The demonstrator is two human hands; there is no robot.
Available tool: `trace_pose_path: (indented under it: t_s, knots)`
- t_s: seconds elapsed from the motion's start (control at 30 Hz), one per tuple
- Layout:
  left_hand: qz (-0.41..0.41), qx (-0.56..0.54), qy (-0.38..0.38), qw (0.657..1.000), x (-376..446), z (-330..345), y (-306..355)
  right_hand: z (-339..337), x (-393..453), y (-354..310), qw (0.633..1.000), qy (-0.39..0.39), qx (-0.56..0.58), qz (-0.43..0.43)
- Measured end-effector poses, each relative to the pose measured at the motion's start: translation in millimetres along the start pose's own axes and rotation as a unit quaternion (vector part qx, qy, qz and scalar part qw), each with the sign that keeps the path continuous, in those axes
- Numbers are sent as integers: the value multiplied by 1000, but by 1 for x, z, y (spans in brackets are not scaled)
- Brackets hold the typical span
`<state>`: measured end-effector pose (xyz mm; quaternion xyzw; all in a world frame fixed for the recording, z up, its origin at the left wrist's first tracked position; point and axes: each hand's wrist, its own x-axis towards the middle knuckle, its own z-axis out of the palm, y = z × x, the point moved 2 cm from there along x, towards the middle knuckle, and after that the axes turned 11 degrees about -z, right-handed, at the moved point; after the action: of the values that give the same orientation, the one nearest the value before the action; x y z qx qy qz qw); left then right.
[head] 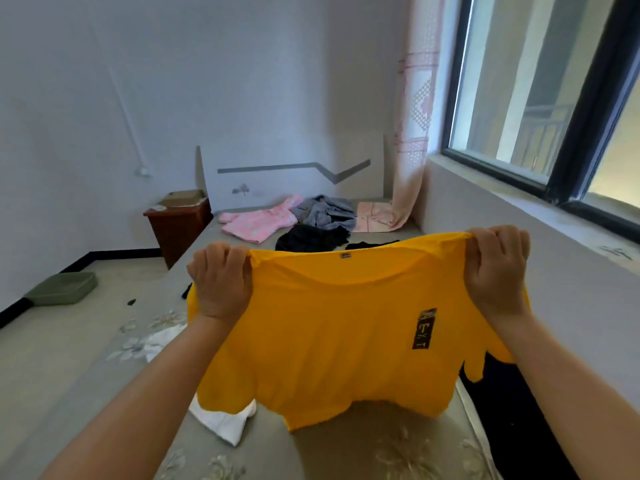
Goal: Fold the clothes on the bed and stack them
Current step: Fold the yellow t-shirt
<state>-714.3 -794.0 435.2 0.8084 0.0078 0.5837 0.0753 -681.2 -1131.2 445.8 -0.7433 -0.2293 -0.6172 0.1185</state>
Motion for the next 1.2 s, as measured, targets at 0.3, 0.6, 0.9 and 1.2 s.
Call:
trace_pose_path:
  t_s: [0.3, 0.6, 0.9, 1.2]
  knots:
    - [43, 24, 124, 991, 74, -64, 14, -49, 66, -16, 997, 77, -15, 11]
    - [-19, 31, -127, 991, 42, 11, 16, 15, 5, 11, 998, -45, -35, 38]
    - [-17, 87, -304, 949, -83, 190, 4, 155, -156, 74, 966, -245, 14, 86]
    - [-38, 152, -419, 894, -177, 328, -28, 287, -263, 106, 932, -343, 13, 113]
